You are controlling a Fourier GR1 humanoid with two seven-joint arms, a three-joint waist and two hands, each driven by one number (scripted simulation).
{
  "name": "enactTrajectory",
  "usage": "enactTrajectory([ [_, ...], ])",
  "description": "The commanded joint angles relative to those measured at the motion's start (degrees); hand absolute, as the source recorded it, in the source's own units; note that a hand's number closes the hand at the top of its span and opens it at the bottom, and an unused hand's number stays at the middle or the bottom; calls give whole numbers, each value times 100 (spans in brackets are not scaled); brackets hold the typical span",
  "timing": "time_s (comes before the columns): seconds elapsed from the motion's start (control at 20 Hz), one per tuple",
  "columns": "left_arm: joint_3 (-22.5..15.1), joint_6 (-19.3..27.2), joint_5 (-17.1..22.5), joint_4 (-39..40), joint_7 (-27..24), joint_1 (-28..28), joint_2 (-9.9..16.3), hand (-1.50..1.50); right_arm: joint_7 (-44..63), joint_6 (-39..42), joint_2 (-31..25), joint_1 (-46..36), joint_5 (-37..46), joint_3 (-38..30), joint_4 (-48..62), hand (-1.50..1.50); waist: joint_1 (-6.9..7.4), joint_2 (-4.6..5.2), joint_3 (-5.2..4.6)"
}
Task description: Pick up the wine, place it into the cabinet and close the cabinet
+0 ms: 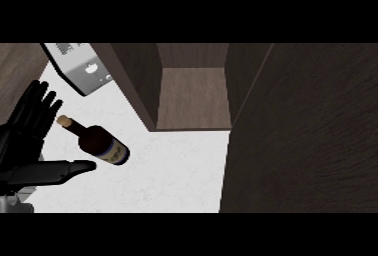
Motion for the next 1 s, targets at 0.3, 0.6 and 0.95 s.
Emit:
enactTrajectory([
  [0.3,367,-286,-36,1638,-1058,-182,81,-150,678,-68,-232,288,-282,-77,-1564,-150,-32,4,0],
  [0.6,466,-369,-149,2310,-1610,-204,106,-150,552,-133,-238,405,172,368,-1573,-150,-37,-7,-3],
  [0.95,402,-565,-267,3255,-2365,-201,-11,-150,224,46,-487,735,-199,72,-1626,-150,-52,3,-2],
])
